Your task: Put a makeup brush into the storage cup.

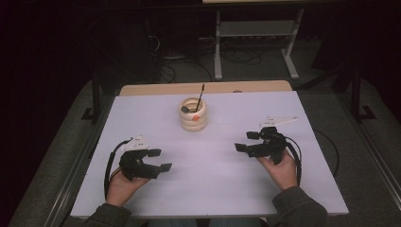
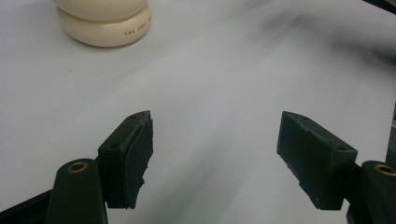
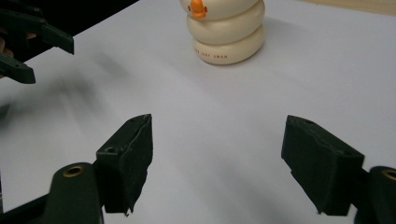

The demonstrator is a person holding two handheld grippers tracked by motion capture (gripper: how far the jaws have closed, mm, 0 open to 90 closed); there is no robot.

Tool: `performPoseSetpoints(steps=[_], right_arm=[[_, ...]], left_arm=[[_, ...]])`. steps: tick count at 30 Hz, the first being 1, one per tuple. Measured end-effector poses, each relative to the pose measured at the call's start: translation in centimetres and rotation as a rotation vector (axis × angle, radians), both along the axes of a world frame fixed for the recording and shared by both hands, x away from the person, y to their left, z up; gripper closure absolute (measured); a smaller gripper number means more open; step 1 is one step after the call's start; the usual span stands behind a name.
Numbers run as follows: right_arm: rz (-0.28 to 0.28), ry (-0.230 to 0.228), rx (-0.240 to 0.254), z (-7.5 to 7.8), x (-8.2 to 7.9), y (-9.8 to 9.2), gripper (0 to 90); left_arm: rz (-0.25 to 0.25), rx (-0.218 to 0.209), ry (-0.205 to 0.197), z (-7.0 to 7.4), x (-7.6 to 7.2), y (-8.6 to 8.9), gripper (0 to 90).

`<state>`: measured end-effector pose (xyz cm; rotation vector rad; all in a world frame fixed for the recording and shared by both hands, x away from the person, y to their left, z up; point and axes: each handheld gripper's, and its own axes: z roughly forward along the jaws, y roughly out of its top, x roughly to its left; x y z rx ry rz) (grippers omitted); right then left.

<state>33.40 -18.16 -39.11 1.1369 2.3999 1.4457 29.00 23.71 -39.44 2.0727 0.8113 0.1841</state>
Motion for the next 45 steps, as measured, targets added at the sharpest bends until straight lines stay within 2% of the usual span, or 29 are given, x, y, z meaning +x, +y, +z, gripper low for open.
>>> performPoseSetpoints(steps=[10,20,25,36,38,45], right_arm=[[-0.013,0.019,0.0,-1.0,-1.4,-1.0,22.5],[-0.016,0.012,0.003,-1.4,-2.5,-1.8,22.2],[-0.017,0.004,0.0,-1.5,-3.2,-2.0,21.2],[-0.03,0.032,-0.006,-2.3,-4.8,-2.8,19.4],[-0.03,0.028,-0.004,-2.5,-5.1,-3.0,19.1],[-0.033,0.012,0.0,-2.9,-6.1,-3.6,18.7]], left_arm=[[-0.009,0.011,-0.015,-0.2,-0.5,-0.2,26.2],[-0.002,0.003,-0.016,-0.5,-1.2,0.1,25.6],[0.014,-0.009,-0.009,-0.8,-1.7,0.6,25.3],[0.026,-0.013,0.004,-1.5,-2.6,1.4,25.1],[0.028,-0.006,0.001,-1.7,-2.7,1.6,24.9],[0.027,-0.017,0.001,-1.7,-2.8,1.7,24.8]])
